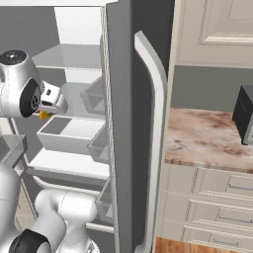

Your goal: Pick the cheese from the fridge and the cheese grater from the cabinet and place them next to the salad bowl.

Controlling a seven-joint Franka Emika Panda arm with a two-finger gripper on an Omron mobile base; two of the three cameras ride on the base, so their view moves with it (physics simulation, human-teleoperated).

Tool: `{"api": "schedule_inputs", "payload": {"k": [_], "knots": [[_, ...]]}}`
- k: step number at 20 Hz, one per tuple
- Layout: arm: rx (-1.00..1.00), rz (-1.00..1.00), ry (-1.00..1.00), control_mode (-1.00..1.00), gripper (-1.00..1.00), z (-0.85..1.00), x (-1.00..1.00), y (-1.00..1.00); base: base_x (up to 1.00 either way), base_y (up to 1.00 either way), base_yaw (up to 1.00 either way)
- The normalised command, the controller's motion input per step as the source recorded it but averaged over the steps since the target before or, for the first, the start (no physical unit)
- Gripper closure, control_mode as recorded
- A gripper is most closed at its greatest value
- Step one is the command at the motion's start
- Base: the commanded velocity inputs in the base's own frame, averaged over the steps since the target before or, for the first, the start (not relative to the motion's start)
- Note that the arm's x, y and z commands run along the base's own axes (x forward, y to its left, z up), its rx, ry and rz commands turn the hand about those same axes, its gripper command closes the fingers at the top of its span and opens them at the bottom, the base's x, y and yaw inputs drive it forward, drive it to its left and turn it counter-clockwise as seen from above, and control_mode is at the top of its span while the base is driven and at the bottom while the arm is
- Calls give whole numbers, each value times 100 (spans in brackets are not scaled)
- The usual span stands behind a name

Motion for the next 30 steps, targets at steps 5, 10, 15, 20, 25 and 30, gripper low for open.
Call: {"api": "schedule_inputs", "payload": {"k": [5, 10, 15, 20, 25, 30], "knots": [[-5, 0, 2, -100, 100, -29, -13, -2, 0, 0, 0], [0, 0, 0, -100, 100, -20, -8, -4, 0, 0, 0], [0, 0, 0, -100, 100, 0, 0, 0, 0, 0, 0], [0, 0, 0, -100, 100, 0, 0, 0, 0, 0, 0], [0, 0, 0, 100, 100, 0, 0, 0, 0, 0, 0], [0, 0, 0, 100, 100, 0, 0, 0, -23, 0, 0]]}}
